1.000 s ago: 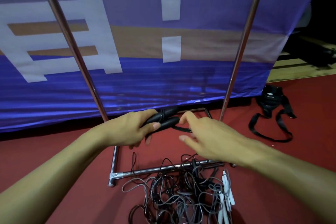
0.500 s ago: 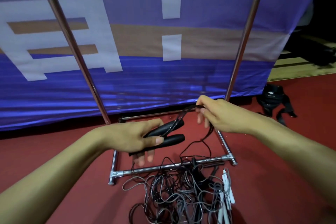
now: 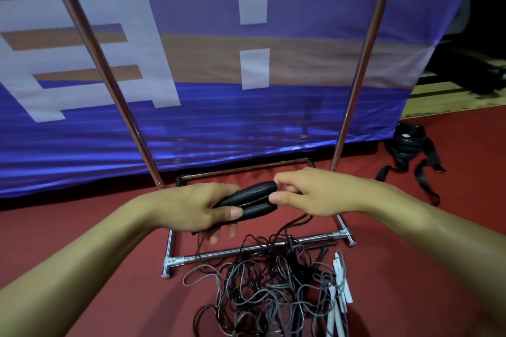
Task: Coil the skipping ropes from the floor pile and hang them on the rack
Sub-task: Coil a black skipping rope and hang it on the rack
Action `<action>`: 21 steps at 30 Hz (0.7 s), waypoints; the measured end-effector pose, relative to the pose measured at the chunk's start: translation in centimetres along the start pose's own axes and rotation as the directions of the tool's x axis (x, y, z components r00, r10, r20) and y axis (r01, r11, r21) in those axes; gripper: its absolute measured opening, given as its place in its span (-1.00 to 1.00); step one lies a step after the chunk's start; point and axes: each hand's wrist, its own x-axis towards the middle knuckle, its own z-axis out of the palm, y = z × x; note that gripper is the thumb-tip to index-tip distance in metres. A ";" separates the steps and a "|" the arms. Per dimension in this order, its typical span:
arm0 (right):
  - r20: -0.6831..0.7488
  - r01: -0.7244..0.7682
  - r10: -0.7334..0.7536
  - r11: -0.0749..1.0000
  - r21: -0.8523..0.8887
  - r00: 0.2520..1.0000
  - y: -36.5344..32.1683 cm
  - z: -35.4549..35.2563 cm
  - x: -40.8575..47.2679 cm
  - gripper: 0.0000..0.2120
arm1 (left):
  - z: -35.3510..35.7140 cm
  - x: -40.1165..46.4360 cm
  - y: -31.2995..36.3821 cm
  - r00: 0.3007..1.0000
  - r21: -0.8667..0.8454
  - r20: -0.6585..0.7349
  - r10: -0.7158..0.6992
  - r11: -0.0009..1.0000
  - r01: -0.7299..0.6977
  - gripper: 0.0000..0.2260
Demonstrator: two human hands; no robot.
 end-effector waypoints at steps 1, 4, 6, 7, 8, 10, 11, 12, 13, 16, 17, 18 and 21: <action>-0.013 0.014 -0.014 1.000 0.013 1.000 -0.1 0.0 0.0 -0.80 | 0.1 0.0 0.1 1.000 -0.012 0.002 -0.003 1.000 0.003 -0.93; -0.039 0.046 -0.043 0.997 0.069 0.998 -0.3 0.5 -0.3 -0.63 | 0.3 0.0 0.2 1.000 -0.049 0.016 -0.011 0.999 0.012 -0.87; -0.088 0.048 -0.039 0.994 0.094 0.995 -0.8 1.0 -0.3 -0.53 | 0.1 -0.1 0.1 1.000 -0.084 0.022 -0.016 0.996 0.018 -0.86; -0.097 0.064 -0.055 0.994 0.093 0.994 -1.0 1.2 -0.2 -0.57 | 0.1 -0.1 0.1 1.000 -0.094 0.025 -0.011 0.995 0.014 -0.86; -0.101 0.084 -0.075 0.993 0.087 0.992 -1.0 1.4 0.0 -0.66 | 0.0 -0.2 0.1 1.000 -0.099 0.029 -0.004 0.995 0.007 -0.87; -0.106 0.098 -0.091 0.993 0.062 0.990 -1.2 1.5 0.1 -0.81 | 0.2 -0.2 0.3 0.999 -0.099 0.050 0.004 0.995 0.001 -0.88; -0.106 0.095 -0.090 0.994 0.048 0.990 -1.3 1.5 0.1 -0.84 | 0.4 -0.2 0.4 0.998 -0.098 0.060 0.000 0.995 0.006 -0.89; -0.104 0.088 -0.084 0.996 0.033 0.991 -1.2 1.5 0.1 -0.86 | 0.5 -0.2 0.4 0.998 -0.097 0.068 -0.007 0.995 0.014 -0.89; -0.100 0.086 -0.084 0.996 0.013 0.991 -1.2 1.4 0.0 -0.87 | 0.5 -0.2 0.5 0.997 -0.097 0.074 -0.010 0.995 0.017 -0.87; -0.089 0.102 -0.103 0.995 -0.017 0.991 -1.5 1.3 -0.3 -0.87 | 0.5 -0.2 0.8 0.996 -0.112 0.092 0.001 0.994 0.010 -0.82; -0.090 0.117 -0.117 0.993 -0.006 0.989 -1.6 1.3 -0.3 -0.87 | 0.6 -0.1 1.1 0.996 -0.120 0.092 0.001 0.993 0.010 -0.82; -0.087 0.132 -0.130 0.991 0.010 0.988 -1.7 1.3 -0.3 -0.88 | 0.8 0.1 1.5 0.996 -0.126 0.087 -0.001 0.992 0.011 -0.84; -0.088 0.161 -0.157 0.986 0.037 0.984 -1.5 1.6 0.0 -0.91 | 1.2 0.8 2.0 0.999 -0.075 0.039 -0.024 0.997 0.027 -0.84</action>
